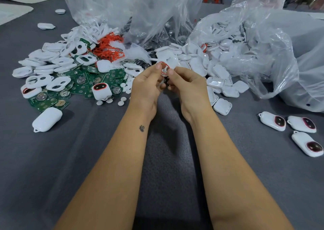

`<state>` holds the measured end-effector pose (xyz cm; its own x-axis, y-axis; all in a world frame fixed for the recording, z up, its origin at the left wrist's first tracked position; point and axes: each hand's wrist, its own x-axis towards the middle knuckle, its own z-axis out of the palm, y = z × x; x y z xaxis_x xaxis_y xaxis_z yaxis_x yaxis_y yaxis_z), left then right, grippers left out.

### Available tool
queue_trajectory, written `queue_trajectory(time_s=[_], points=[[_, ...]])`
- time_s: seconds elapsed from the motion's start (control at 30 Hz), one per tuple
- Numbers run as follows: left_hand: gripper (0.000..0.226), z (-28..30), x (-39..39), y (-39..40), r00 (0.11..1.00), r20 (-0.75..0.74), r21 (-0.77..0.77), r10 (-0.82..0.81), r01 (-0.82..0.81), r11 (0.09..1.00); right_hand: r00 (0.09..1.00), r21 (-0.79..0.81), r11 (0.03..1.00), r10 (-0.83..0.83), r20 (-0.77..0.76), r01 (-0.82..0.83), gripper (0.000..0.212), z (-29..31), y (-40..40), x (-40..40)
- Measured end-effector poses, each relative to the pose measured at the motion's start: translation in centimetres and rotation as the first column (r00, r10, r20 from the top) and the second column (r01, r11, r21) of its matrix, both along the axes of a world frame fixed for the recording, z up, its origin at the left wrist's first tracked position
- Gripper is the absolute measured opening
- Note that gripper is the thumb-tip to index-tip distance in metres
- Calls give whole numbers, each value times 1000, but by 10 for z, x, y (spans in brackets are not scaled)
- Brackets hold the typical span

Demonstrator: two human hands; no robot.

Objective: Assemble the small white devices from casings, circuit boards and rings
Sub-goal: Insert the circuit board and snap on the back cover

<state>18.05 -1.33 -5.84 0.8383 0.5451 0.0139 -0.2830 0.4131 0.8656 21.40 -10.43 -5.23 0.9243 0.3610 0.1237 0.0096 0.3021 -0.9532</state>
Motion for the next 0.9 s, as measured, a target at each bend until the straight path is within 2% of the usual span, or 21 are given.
queue_trajectory(time_s=[0.13,0.53,0.7,0.8,0.9], points=[[25,0,-1,0,999,-14,54,-43,44,998,994,77,994,84,-71,-78,12,-1,-2,2],[28,3,-2,-4,988,-113,99,-109,120,988,982,-234,969,-40,185,84,20,-2,-1,1],[22,7,-3,-3,992,-115,10,-44,46,999,986,-188,981,-14,166,46,26,1,-1,-1],[18,7,-3,0,997,-76,-52,-18,14,999,986,-190,981,0,167,32,19,2,-5,1],[14,4,-5,2,998,-50,-33,-50,48,998,979,-236,964,-74,191,119,6,1,-6,4]])
